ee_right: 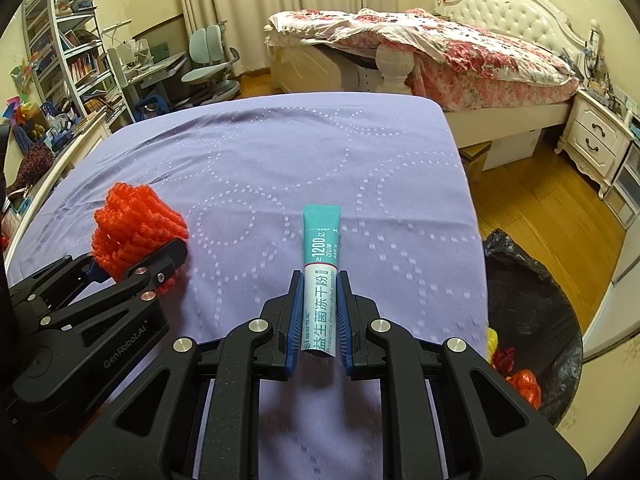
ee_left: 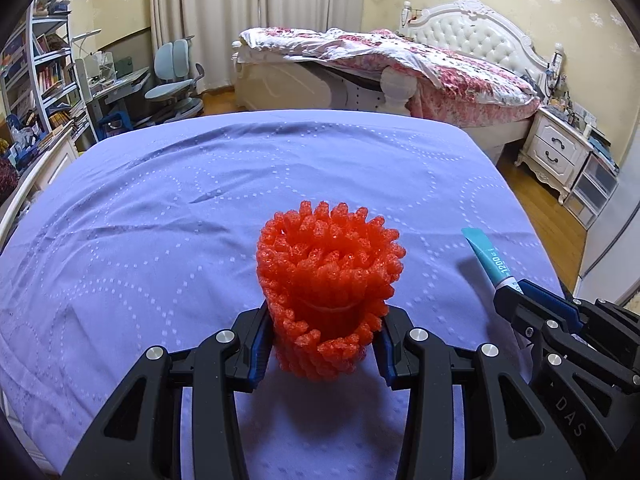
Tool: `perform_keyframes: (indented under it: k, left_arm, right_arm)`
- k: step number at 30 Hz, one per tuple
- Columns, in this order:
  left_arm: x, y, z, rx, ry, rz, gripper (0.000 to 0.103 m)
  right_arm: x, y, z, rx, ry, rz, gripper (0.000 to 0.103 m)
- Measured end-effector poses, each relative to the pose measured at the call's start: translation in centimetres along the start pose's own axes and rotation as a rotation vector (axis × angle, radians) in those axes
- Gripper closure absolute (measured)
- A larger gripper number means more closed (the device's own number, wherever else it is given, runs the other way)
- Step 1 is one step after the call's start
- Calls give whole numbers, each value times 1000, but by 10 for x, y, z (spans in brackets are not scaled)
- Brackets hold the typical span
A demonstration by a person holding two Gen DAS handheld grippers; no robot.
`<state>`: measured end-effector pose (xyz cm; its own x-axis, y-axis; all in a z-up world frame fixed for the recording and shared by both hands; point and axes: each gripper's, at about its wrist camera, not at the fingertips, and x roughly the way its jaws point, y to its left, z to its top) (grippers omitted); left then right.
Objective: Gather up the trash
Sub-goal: 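Carry the orange mesh sleeve and teal tube over the black bin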
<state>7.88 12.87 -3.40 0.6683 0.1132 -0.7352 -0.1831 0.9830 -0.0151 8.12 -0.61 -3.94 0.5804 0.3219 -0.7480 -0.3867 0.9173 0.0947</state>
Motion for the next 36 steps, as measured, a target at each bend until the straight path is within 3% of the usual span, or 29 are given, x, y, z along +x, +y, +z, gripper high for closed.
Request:
perform_keyframes:
  k: [11, 36]
  left_arm:
    - [-24, -42, -16, 50, -28, -44, 60]
    - [-33, -156, -33, 219, -50, -165, 60]
  right_arm:
    - [-38, -26, -30, 41, -37, -18, 87]
    - [-88, -140, -77, 242, -109, -214, 87]
